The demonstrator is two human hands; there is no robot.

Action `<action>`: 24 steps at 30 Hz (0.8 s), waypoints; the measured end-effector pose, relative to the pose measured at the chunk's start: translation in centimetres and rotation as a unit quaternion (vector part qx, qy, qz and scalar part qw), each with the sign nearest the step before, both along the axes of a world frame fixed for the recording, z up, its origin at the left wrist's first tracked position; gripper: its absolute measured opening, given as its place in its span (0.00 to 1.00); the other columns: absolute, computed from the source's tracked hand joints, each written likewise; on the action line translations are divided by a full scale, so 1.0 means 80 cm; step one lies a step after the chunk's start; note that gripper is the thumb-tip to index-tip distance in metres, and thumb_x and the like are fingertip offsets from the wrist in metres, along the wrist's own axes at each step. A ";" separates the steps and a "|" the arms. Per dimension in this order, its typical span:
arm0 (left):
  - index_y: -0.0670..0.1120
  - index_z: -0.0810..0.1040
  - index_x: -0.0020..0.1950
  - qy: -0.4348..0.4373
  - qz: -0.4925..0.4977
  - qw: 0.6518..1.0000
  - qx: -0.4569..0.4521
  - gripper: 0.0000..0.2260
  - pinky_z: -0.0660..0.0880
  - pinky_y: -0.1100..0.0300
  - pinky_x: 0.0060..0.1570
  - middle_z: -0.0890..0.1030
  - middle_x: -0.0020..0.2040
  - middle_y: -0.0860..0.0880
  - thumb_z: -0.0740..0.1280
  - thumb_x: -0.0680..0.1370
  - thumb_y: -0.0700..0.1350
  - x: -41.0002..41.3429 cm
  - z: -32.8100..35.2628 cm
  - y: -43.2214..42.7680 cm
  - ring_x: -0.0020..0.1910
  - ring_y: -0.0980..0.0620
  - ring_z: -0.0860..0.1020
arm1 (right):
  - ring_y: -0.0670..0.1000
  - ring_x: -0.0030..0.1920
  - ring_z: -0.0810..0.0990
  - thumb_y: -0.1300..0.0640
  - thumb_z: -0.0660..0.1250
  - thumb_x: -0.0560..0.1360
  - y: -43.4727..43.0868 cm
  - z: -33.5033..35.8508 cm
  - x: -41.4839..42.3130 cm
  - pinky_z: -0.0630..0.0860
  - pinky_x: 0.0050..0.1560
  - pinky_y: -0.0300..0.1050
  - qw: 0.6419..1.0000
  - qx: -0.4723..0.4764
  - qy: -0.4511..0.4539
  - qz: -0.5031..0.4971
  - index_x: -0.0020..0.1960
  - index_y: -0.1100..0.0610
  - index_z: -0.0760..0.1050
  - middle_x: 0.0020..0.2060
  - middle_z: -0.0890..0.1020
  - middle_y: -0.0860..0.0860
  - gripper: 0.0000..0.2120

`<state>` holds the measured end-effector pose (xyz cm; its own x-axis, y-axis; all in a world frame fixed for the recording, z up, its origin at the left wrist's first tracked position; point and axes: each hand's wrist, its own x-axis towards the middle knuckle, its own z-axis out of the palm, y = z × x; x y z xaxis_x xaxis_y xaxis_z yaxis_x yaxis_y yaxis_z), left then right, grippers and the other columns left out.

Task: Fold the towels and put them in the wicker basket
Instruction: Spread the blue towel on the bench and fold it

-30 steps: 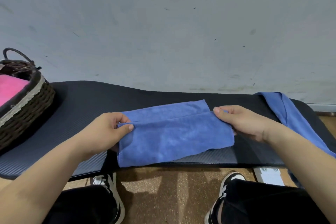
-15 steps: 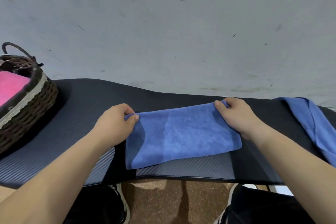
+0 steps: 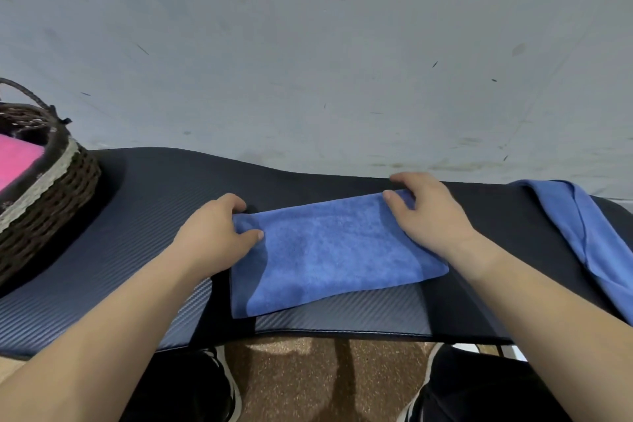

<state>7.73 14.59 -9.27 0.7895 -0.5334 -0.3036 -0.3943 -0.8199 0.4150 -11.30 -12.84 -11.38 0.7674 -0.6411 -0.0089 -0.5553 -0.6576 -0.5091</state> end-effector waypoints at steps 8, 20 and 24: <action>0.45 0.73 0.40 0.127 0.062 0.990 -0.023 0.16 0.69 0.56 0.34 0.76 0.36 0.47 0.78 0.68 0.50 -0.008 0.008 -0.001 0.34 0.48 0.73 | 0.51 0.84 0.44 0.41 0.52 0.85 0.011 -0.023 -0.010 0.42 0.82 0.51 0.987 0.015 0.131 0.088 0.84 0.51 0.52 0.84 0.51 0.51 0.31; 0.45 0.84 0.48 0.204 0.125 0.942 -0.236 0.10 0.82 0.49 0.45 0.88 0.43 0.49 0.73 0.78 0.52 -0.010 0.023 0.030 0.45 0.49 0.86 | 0.51 0.82 0.31 0.29 0.43 0.80 0.055 -0.005 -0.025 0.34 0.80 0.59 0.968 -0.002 0.239 0.077 0.84 0.47 0.40 0.84 0.40 0.48 0.40; 0.47 0.78 0.46 0.052 0.072 0.974 -0.206 0.11 0.79 0.47 0.41 0.84 0.40 0.47 0.71 0.79 0.53 -0.028 0.040 0.022 0.41 0.46 0.83 | 0.48 0.81 0.32 0.29 0.47 0.80 0.054 0.009 -0.032 0.36 0.81 0.56 0.973 0.037 0.200 0.110 0.84 0.45 0.41 0.84 0.40 0.45 0.39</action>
<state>5.52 16.36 -6.08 0.8419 -0.5126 -0.1688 -0.2255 -0.6184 0.7528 -13.85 -8.56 -10.64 0.8124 -0.4475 -0.3738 -0.5677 -0.7535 -0.3317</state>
